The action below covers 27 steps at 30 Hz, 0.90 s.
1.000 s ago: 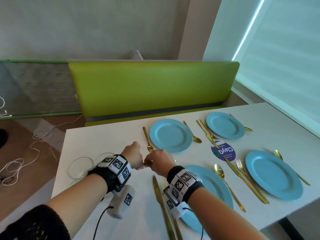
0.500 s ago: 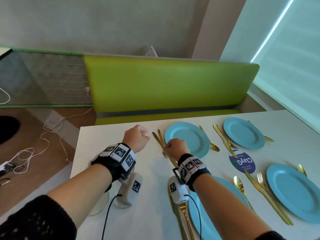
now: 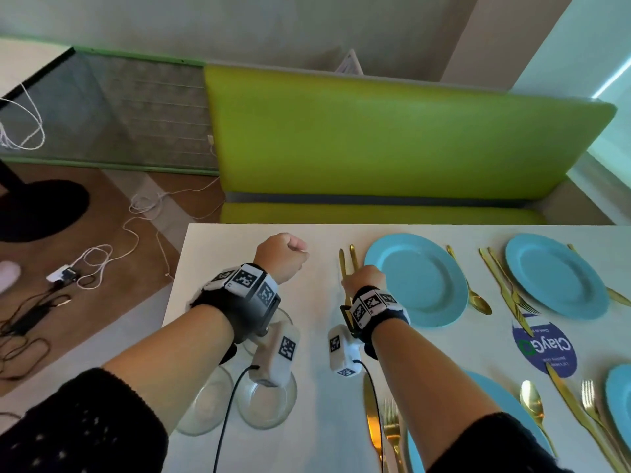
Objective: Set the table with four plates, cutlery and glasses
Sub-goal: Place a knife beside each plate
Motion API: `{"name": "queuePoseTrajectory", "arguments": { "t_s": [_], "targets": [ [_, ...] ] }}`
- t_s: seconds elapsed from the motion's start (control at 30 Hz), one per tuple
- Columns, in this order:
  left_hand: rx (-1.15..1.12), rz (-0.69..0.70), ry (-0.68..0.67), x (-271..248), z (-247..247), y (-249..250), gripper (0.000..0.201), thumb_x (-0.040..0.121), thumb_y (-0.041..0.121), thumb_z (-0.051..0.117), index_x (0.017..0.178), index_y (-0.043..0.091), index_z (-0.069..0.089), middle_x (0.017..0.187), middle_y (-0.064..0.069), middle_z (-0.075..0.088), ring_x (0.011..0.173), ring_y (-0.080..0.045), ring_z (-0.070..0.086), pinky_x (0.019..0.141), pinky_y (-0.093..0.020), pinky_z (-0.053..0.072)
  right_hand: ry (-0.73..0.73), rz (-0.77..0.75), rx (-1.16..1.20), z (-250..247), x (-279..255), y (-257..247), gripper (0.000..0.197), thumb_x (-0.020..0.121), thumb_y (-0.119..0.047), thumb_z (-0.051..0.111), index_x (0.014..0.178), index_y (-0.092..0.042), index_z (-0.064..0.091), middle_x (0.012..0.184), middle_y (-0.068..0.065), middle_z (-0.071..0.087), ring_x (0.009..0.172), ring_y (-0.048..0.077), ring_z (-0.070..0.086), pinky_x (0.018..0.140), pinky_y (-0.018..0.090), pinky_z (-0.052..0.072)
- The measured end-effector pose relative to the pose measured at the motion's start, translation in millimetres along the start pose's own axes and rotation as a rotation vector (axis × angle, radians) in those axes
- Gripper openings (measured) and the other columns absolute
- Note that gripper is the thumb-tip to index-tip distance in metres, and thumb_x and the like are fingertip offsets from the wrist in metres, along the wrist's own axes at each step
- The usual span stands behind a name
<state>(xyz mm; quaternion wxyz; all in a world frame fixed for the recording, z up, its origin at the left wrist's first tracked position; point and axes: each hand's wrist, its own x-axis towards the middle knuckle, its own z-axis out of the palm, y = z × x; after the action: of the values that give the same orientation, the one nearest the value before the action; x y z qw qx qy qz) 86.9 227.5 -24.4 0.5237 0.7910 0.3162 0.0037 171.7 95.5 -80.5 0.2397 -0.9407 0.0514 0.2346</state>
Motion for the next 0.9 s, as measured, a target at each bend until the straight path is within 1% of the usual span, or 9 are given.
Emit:
{"name": "queuePoseTrajectory", "arguments": {
  "t_s": [0.03,0.1,0.17,0.27,0.37,0.47,0.67,0.8,0.9],
  "targets": [
    [-0.01,-0.003,-0.002,2,0,-1,0.022,0.086,0.014,0.06,0.071,0.029,0.053,0.073,0.005,0.06,0.079,-0.021,0.063,0.084,-0.033,0.052,0.004,0.011,0.01,2,1,-1,0.023,0.086,-0.013,0.055,0.104,-0.002,0.064,0.106,0.013,0.068,0.099,0.03,0.066,0.078,0.032,0.053],
    [-0.03,0.002,0.0,5,0,-2,0.019,0.087,0.013,0.059,0.073,0.026,0.054,0.079,0.002,0.061,0.077,-0.021,0.062,0.08,-0.03,0.051,0.024,0.022,0.024,5,4,-3,0.023,0.086,-0.013,0.053,0.103,-0.001,0.064,0.106,0.014,0.069,0.099,0.031,0.067,0.081,0.034,0.054],
    [-0.049,0.008,0.0,6,0,-3,0.014,0.087,0.012,0.059,0.078,0.023,0.056,0.084,0.001,0.061,0.073,-0.019,0.062,0.072,-0.026,0.049,0.041,0.025,0.032,7,5,-4,0.022,0.087,-0.012,0.052,0.101,-0.001,0.064,0.105,0.015,0.069,0.098,0.031,0.067,0.081,0.035,0.055],
    [-0.065,0.012,-0.006,10,3,-2,0.01,0.088,0.011,0.058,0.083,0.02,0.058,0.083,0.003,0.06,0.064,-0.011,0.059,0.06,-0.021,0.046,0.051,0.035,0.052,10,11,-5,0.022,0.088,-0.014,0.053,0.1,-0.001,0.065,0.104,0.015,0.069,0.097,0.031,0.067,0.081,0.035,0.055],
    [-0.064,0.019,-0.012,12,5,-4,0.019,0.088,0.011,0.057,0.075,0.026,0.055,0.077,0.006,0.059,0.062,-0.007,0.059,0.06,-0.021,0.046,0.07,0.03,0.068,12,12,-7,0.023,0.088,-0.018,0.055,0.102,-0.003,0.066,0.105,0.014,0.07,0.097,0.031,0.067,0.084,0.037,0.056],
    [-0.072,0.008,-0.02,11,6,-5,0.021,0.088,0.011,0.057,0.074,0.026,0.054,0.076,0.008,0.058,0.062,-0.006,0.059,0.058,-0.019,0.045,0.08,0.03,0.059,13,15,-8,0.021,0.088,-0.012,0.051,0.102,-0.003,0.064,0.104,0.014,0.069,0.096,0.031,0.067,0.083,0.038,0.057],
    [-0.082,-0.003,-0.006,10,6,-6,0.006,0.089,0.011,0.058,0.087,0.017,0.059,0.076,0.008,0.057,0.061,-0.005,0.058,0.057,-0.018,0.045,0.094,0.018,0.046,13,20,-7,0.022,0.09,-0.009,0.048,0.103,-0.001,0.064,0.105,0.015,0.069,0.097,0.031,0.067,0.082,0.037,0.056],
    [-0.068,0.001,0.002,8,6,-5,0.019,0.089,0.011,0.057,0.075,0.024,0.055,0.075,0.008,0.057,0.061,-0.005,0.058,0.056,-0.018,0.045,0.118,0.011,0.014,12,23,-6,0.022,0.092,-0.008,0.047,0.103,0.0,0.064,0.106,0.016,0.069,0.098,0.031,0.067,0.079,0.036,0.054],
    [-0.068,-0.001,0.009,7,7,-5,0.018,0.089,0.011,0.057,0.076,0.023,0.056,0.075,0.008,0.057,0.061,-0.005,0.058,0.057,-0.018,0.046,0.12,0.001,0.0,12,23,-5,0.022,0.092,-0.006,0.046,0.103,0.0,0.064,0.106,0.016,0.069,0.099,0.031,0.067,0.079,0.036,0.054]
  ]
}}
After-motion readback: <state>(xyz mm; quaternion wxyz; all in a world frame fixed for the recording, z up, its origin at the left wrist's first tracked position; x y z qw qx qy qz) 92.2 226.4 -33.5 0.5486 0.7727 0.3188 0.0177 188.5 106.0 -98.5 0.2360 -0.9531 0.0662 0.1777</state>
